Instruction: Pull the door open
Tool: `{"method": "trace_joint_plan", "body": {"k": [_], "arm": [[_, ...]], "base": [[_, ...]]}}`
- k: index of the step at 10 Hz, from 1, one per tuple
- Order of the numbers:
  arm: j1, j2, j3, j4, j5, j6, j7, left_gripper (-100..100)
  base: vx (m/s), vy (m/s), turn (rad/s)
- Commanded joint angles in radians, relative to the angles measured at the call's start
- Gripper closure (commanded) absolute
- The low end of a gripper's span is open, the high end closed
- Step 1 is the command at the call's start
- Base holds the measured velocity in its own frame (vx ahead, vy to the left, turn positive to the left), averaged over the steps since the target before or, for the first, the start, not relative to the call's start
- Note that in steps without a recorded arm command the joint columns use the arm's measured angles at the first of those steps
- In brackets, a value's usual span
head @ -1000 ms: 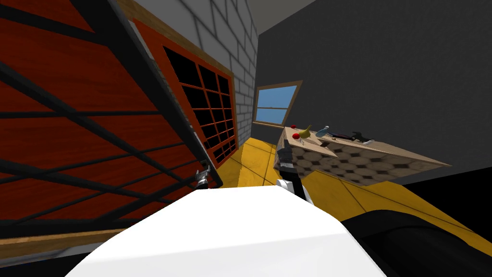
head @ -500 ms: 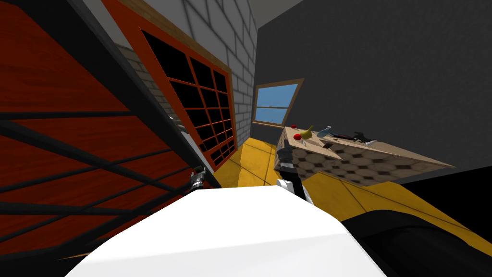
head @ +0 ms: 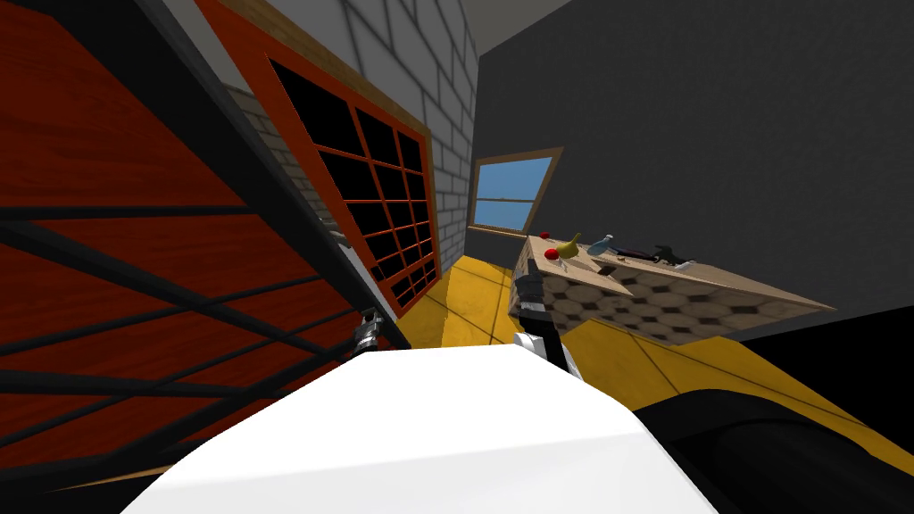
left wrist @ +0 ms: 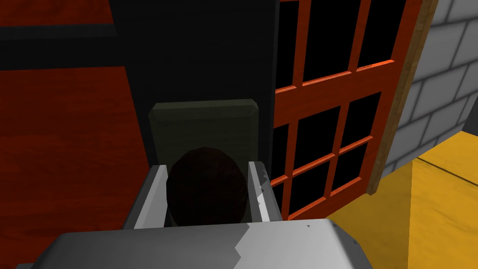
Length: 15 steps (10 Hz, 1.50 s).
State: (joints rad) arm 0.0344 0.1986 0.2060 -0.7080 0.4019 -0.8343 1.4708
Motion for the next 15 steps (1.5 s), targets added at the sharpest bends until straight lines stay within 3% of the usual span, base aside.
{"method": "trace_joint_plan", "body": {"k": [1, 10, 12, 15], "arm": [[0.0, 0.0, 0.0, -0.001, 0.0, -0.002, 0.0, 100], [0.028, 0.036, -0.106, -0.032, -0.059, 0.0, 0.109, 100], [0.033, 0.037, -0.108, -0.036, -0.06, 0.008, 0.11, 100], [0.049, 0.051, -0.139, -0.045, -0.08, -0.003, 0.142, 100]], "base": [[0.0, 0.0, 0.0], [-0.218, 0.001, -0.085], [-0.139, 0.005, -0.055], [-0.165, 0.013, -0.069]]}}
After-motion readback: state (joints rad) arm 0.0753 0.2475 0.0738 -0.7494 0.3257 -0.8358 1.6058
